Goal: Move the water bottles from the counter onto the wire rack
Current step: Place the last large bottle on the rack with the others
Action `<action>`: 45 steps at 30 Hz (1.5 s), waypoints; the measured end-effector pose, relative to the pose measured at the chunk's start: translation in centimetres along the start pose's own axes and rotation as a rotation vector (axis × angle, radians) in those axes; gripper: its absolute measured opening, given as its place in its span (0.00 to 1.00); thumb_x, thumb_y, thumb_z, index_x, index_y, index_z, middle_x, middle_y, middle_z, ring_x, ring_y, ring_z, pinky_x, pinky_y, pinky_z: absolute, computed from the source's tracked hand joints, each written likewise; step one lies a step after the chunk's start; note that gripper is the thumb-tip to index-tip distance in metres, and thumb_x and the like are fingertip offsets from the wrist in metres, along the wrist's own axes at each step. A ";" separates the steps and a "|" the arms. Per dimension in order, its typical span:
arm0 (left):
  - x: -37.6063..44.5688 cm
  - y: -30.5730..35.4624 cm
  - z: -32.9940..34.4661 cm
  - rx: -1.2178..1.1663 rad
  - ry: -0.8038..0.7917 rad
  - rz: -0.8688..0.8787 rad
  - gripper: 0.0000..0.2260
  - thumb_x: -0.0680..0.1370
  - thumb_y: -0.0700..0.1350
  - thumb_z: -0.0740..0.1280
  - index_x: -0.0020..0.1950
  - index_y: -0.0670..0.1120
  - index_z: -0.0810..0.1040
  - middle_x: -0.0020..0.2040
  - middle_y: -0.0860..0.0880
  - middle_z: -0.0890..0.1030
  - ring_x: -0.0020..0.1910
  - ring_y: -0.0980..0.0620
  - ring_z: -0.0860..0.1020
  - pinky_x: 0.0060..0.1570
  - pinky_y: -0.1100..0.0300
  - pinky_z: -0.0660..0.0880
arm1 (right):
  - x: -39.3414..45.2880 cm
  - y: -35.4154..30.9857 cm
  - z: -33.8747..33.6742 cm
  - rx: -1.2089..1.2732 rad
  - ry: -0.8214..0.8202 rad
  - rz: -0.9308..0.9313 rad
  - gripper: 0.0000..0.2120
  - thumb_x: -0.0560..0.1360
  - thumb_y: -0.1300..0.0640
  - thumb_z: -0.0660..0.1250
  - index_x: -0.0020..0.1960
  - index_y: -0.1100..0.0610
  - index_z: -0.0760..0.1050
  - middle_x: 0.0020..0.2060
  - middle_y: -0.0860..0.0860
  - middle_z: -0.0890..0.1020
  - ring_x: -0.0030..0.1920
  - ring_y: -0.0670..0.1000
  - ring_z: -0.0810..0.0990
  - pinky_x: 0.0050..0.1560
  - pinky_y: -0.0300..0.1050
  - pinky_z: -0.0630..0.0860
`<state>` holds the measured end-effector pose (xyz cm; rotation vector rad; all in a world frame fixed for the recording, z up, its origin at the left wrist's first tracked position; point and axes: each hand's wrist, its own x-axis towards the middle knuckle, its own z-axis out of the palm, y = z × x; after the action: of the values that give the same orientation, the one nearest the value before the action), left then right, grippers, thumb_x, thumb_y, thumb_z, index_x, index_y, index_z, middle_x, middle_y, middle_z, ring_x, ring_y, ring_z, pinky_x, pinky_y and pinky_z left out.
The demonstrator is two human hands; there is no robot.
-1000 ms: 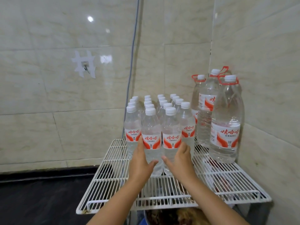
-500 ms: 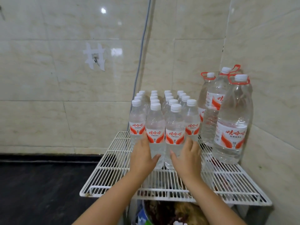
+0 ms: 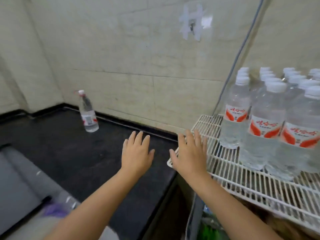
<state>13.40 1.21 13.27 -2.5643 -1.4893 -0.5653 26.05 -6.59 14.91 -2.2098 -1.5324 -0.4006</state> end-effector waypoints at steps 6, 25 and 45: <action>-3.2 -15.1 0.0 0.128 -0.129 -0.225 0.27 0.79 0.56 0.54 0.75 0.46 0.54 0.77 0.45 0.52 0.76 0.43 0.48 0.72 0.47 0.52 | 1.0 -13.3 6.1 0.103 -0.281 -0.119 0.30 0.78 0.44 0.56 0.74 0.55 0.52 0.75 0.54 0.53 0.75 0.58 0.47 0.73 0.59 0.45; 1.1 -46.8 5.0 0.115 -0.351 -0.388 0.27 0.80 0.55 0.55 0.74 0.44 0.53 0.75 0.41 0.54 0.75 0.42 0.51 0.72 0.46 0.54 | 10.7 -39.0 24.8 0.012 -0.503 -0.130 0.26 0.78 0.47 0.58 0.71 0.57 0.59 0.73 0.55 0.60 0.73 0.57 0.56 0.71 0.58 0.54; 38.4 -59.2 9.5 -0.004 0.005 0.133 0.36 0.64 0.53 0.76 0.64 0.34 0.71 0.63 0.33 0.74 0.64 0.35 0.72 0.61 0.45 0.70 | 35.2 -45.6 42.9 0.237 -0.496 0.229 0.27 0.77 0.45 0.57 0.72 0.56 0.59 0.71 0.53 0.64 0.70 0.53 0.64 0.67 0.46 0.65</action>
<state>-17.79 65.19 14.26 -2.6377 -1.3047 -0.5575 -4.42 57.13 1.74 -2.3591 -1.4316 0.4094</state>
